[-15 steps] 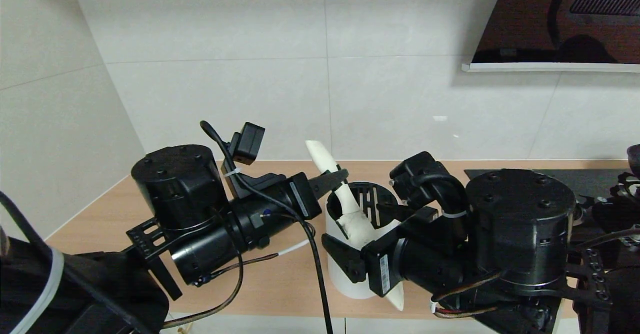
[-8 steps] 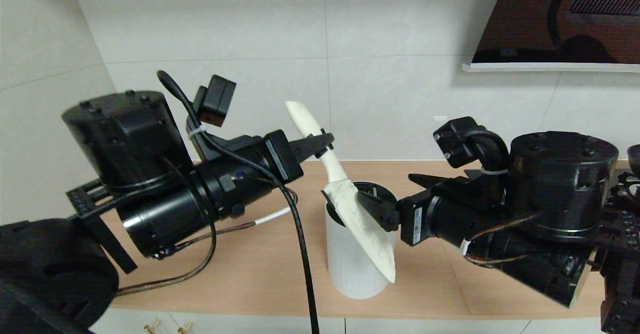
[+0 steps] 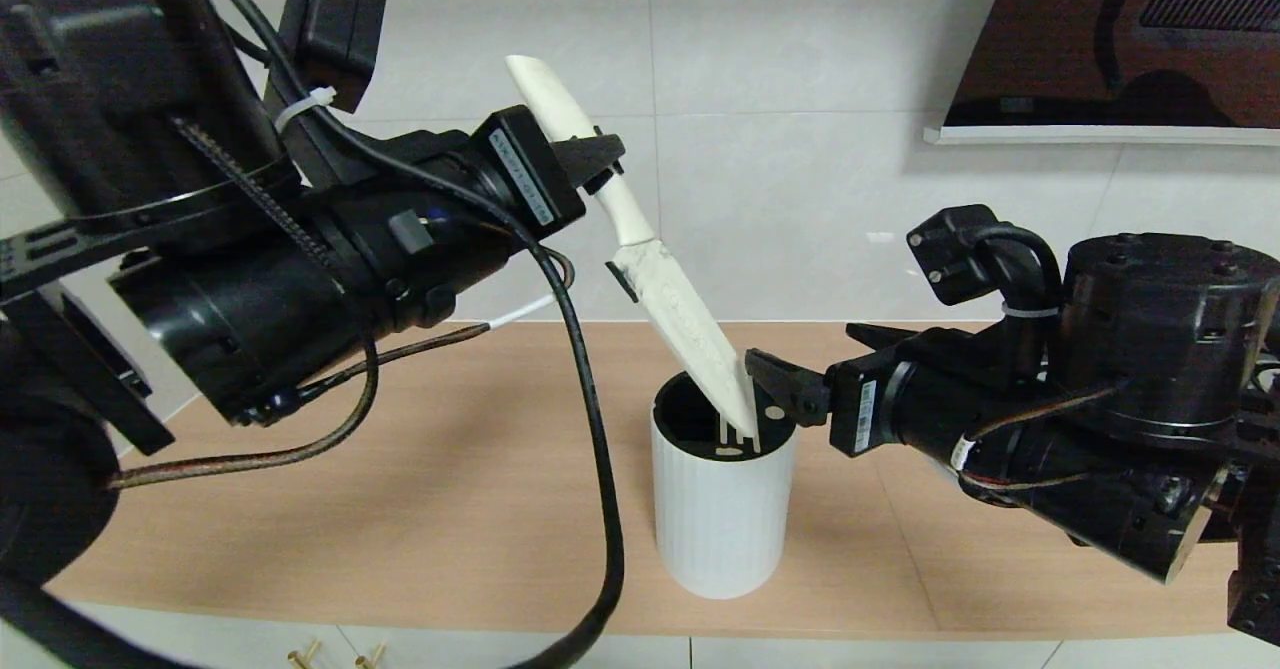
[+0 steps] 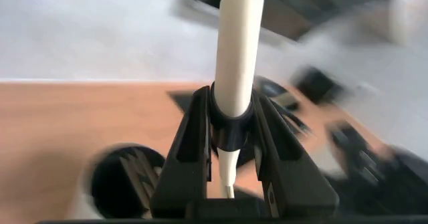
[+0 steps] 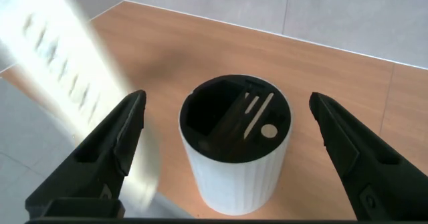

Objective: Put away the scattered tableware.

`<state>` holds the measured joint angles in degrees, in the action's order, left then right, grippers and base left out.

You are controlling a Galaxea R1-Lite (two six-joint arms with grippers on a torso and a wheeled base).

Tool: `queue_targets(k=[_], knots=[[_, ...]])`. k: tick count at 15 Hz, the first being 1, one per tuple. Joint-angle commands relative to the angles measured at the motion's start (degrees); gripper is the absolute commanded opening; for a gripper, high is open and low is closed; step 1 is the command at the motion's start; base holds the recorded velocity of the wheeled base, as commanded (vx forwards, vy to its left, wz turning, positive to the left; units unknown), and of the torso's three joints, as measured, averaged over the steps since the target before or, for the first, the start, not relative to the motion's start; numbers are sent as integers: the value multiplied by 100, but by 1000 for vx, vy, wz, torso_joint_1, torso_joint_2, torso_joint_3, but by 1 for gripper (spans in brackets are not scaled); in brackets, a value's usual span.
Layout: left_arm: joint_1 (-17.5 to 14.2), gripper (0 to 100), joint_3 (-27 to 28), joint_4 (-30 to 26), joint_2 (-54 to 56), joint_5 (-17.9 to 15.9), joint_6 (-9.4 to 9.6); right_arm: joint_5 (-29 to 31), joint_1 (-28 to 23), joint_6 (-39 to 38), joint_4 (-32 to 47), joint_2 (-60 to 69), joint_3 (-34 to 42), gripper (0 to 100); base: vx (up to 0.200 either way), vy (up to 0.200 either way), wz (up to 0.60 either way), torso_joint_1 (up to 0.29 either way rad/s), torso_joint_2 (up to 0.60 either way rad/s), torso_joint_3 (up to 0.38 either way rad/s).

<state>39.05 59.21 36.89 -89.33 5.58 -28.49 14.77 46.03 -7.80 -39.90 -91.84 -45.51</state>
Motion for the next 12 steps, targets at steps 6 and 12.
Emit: queue_targets(k=[6, 12], knots=[[973, 0, 38, 688, -656, 2773, 2067, -1, -191, 7, 0, -62, 7, 100, 0, 0, 0, 0, 0, 0], [973, 0, -76, 2209, -1596, 3054, 2814, 8, -253, 16, 0, -106, 7, 100, 0, 0, 0, 0, 0, 0]])
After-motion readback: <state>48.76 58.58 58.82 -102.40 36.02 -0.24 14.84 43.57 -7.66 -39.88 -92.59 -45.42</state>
